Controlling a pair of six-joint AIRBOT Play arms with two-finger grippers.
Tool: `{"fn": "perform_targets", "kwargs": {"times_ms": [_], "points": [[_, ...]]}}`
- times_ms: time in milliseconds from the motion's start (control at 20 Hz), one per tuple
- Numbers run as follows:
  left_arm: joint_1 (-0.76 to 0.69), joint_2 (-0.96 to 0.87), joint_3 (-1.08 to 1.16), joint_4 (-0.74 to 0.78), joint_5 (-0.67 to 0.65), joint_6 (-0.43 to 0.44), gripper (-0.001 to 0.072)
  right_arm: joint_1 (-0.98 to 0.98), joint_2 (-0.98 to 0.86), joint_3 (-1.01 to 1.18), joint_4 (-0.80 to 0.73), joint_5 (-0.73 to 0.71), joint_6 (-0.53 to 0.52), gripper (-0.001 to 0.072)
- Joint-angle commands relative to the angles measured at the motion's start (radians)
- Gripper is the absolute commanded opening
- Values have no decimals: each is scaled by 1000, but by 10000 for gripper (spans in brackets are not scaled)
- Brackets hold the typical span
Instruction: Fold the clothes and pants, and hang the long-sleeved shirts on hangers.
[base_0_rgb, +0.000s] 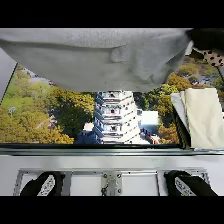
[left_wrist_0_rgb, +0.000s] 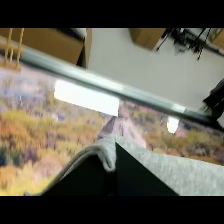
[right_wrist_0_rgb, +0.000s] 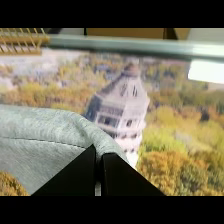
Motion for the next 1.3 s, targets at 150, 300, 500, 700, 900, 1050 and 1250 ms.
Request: {"fn": "perform_targets", "kwargs": {"times_ms": [150, 300, 500, 700, 900, 1050, 1250], "points": [[2, 317, 79, 2, 38, 1, 8, 1, 301, 63, -9, -5, 1, 25], [2, 415, -9, 2, 134, 1, 7, 0, 354, 63, -23, -6, 35, 25], [2, 387, -123, 2, 101, -33, 7, 1, 320, 61, -192, 121, 266, 25], [0, 164, -217, 1, -63, -45, 7, 5, 98, 61, -214, 368, 343, 25], [0, -180, -288, 1, -174, -44, 7, 56, -283, 61, -219, 512, 342, 25], [-27, -444, -249, -5, -183, -37, 7, 73, -552, 62, -225, 451, 342, 25], [-97, -713, -84, -2, -140, -18, 7, 72, -758, 80, -224, 277, 327, 26]]}}
